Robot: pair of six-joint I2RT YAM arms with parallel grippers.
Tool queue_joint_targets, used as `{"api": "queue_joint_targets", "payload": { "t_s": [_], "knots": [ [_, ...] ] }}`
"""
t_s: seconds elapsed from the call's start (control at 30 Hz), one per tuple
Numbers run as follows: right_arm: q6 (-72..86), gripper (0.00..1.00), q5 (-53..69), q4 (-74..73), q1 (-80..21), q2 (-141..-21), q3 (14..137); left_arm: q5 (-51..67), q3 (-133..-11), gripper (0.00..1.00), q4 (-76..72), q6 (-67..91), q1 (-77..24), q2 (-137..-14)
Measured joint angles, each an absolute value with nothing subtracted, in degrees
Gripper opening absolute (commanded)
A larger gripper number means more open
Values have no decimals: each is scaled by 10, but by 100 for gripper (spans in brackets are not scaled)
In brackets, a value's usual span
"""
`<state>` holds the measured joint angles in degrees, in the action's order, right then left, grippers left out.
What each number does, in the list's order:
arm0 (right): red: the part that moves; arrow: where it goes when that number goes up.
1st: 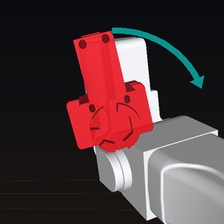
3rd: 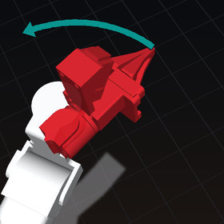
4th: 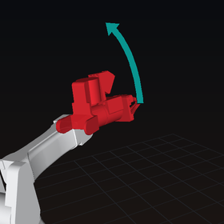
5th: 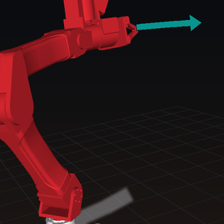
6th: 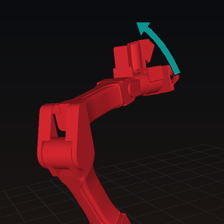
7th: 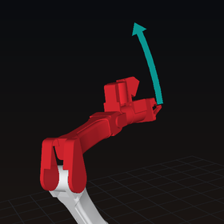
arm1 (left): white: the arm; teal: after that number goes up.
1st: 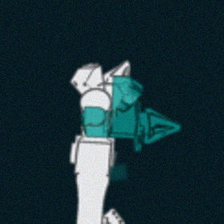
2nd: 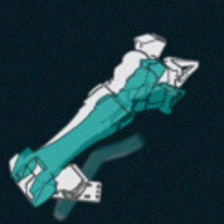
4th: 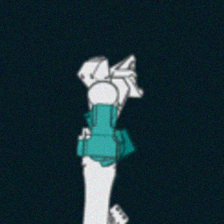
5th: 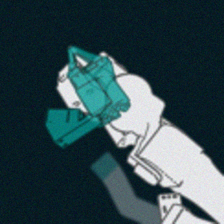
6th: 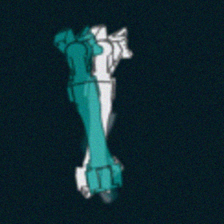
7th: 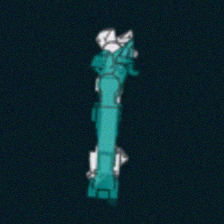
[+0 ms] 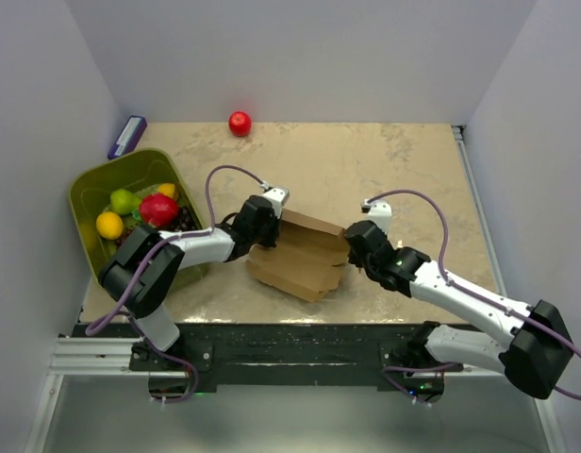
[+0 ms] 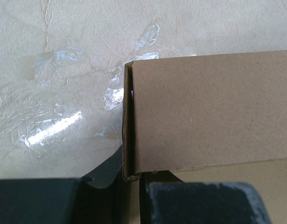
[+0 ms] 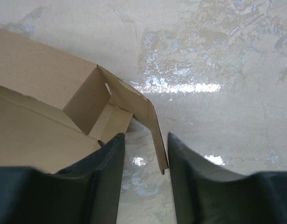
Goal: Fold the paper box
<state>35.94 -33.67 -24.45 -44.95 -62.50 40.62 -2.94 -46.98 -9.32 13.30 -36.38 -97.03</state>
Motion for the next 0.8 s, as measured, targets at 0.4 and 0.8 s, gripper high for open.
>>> {"api": "queue_joint_targets", "payload": {
  "t_s": [0.4,0.8],
  "knots": [
    [363,0,-333,-244,-458,-635,405,-78,-487,0,-64,143,-364,-971],
    [382,0,-333,-240,-466,-642,405,-115,-507,0,-51,164,-365,-990]
  ]
}}
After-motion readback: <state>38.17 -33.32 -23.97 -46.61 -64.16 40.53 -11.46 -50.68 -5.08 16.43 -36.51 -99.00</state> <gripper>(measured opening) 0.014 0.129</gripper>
